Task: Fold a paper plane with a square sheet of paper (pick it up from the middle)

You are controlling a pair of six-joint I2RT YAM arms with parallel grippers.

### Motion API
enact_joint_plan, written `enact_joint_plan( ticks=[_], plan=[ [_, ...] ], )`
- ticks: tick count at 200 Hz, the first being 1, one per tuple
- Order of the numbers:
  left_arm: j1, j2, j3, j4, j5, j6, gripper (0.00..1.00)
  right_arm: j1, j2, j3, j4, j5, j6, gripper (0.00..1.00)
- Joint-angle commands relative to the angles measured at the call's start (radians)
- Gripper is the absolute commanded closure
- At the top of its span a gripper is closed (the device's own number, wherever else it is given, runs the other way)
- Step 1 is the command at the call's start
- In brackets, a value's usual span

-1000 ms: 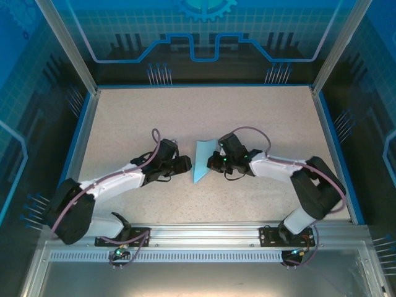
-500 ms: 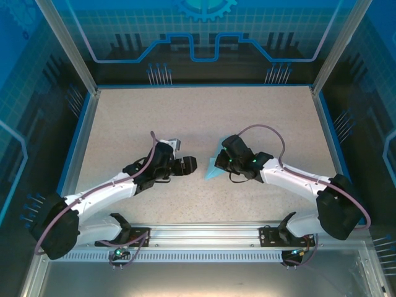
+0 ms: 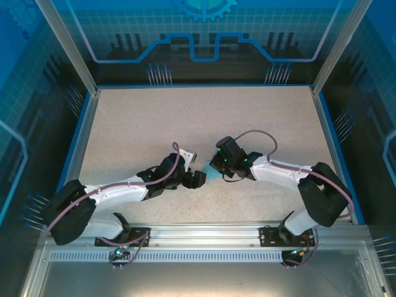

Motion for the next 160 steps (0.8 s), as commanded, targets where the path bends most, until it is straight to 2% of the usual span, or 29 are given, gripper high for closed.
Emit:
enact_joint_plan(
  ticks=[1,17,51,75,108,160],
  plan=[
    [-0.015,0.032,-0.037,0.151,-0.031,0.16,0.28,-0.015,0.014,-0.009,0.033,-0.031,0.087,1.0],
    [-0.019,0.058,-0.042,0.194,-0.041,0.221,0.36,-0.025,0.021,-0.015,0.034,-0.041,0.109,1.0],
    [-0.032,0.113,-0.109,0.433,-0.036,0.333,0.37,-0.042,0.04,-0.016,0.047,-0.074,0.129,1.0],
    [-0.048,0.172,-0.09,0.474,-0.04,0.403,0.38,-0.049,0.051,-0.011,0.054,-0.092,0.132,1.0],
    [-0.057,0.261,-0.065,0.552,-0.099,0.434,0.4,-0.058,0.058,-0.018,0.066,-0.113,0.138,1.0],
    [-0.069,0.356,-0.06,0.665,-0.135,0.485,0.51,-0.073,0.058,-0.029,0.077,-0.143,0.145,1.0]
  ],
)
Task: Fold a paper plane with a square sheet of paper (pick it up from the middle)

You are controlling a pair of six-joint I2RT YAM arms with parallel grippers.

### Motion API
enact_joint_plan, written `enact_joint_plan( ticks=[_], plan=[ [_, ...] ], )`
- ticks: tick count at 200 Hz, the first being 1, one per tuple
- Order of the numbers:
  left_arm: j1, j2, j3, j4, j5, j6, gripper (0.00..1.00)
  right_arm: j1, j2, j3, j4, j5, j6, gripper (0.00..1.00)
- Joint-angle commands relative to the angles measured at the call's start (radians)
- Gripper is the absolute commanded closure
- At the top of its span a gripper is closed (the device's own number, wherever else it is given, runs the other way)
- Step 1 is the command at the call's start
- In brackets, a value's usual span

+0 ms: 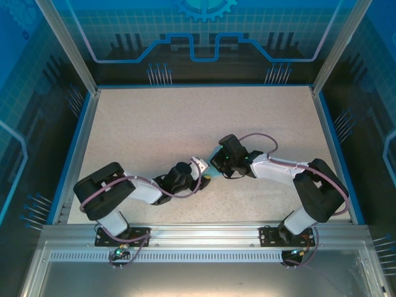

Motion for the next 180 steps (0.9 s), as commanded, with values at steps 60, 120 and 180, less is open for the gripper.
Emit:
enact_joint_plan(
  ticks=[60,120,180],
  plan=[
    [-0.023,0.051,0.035,0.108,-0.04,0.081,0.68,-0.025,0.034,-0.013,0.031,-0.09,0.024,1.0],
    [-0.023,0.071,0.033,0.107,-0.055,0.056,0.89,-0.065,-0.007,-0.025,0.023,-0.146,-0.007,0.82],
    [-0.023,0.045,0.04,0.046,-0.016,-0.051,0.95,-0.148,-0.143,-0.074,-0.02,-0.134,-0.328,0.45]
  ],
)
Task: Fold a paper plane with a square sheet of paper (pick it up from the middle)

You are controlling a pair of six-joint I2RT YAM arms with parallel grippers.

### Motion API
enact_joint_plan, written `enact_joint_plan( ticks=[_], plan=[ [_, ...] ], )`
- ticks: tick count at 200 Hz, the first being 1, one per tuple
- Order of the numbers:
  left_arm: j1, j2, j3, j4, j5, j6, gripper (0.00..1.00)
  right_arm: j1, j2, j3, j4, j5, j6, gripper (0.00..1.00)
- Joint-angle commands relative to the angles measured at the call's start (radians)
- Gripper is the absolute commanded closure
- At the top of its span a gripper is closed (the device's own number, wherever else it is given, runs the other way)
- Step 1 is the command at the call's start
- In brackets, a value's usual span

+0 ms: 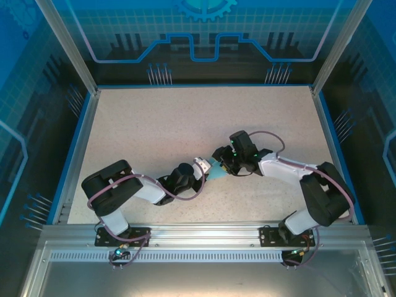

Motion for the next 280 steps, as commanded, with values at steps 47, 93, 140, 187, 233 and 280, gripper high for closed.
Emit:
enact_joint_plan(
  ticks=[47,93,140,187,233,280],
  plan=[
    [-0.001,-0.029,0.042,-0.1,0.076,-0.244,0.98,-0.077,-0.123,-0.142,0.064,-0.061,-0.343,0.47],
    [0.045,-0.063,0.072,-0.205,0.187,-0.444,0.99,-0.084,-0.101,-0.168,0.116,-0.11,-0.468,0.54],
    [0.071,-0.061,0.068,-0.208,0.245,-0.582,1.0,-0.084,-0.008,-0.123,0.133,-0.18,-0.52,0.6],
    [0.082,-0.057,0.037,-0.172,0.241,-0.675,1.0,-0.081,0.071,-0.07,0.122,-0.198,-0.537,0.61],
    [0.103,-0.036,0.037,-0.176,0.286,-0.784,0.98,-0.063,0.147,-0.016,0.098,-0.173,-0.529,0.62],
    [0.118,-0.016,0.052,-0.218,0.331,-0.845,0.97,-0.043,0.192,0.029,0.063,-0.15,-0.534,0.61]
  ],
)
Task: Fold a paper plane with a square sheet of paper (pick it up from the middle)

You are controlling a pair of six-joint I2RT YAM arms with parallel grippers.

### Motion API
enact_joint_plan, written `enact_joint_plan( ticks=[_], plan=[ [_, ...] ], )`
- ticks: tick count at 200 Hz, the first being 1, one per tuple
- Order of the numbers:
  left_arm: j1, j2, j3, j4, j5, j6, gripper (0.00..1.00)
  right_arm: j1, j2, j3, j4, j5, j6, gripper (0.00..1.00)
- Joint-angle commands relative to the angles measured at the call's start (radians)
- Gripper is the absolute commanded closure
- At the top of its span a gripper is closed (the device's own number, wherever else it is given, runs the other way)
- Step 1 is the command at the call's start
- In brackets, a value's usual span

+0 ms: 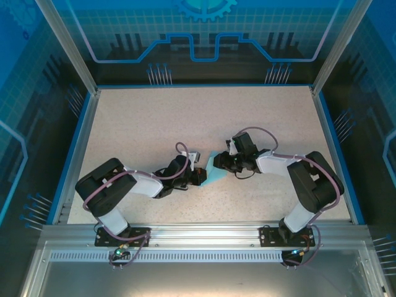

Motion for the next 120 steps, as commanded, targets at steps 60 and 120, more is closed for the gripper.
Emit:
enact_joint_plan(
  ticks=[60,120],
  plan=[
    [0.038,0.055,0.02,-0.053,0.104,-0.133,0.96,0.028,0.064,0.057,-0.07,0.037,-0.019,0.58],
    [0.061,0.073,0.018,-0.046,0.127,-0.198,0.95,0.048,0.097,0.079,-0.095,0.054,-0.031,0.52]
  ],
)
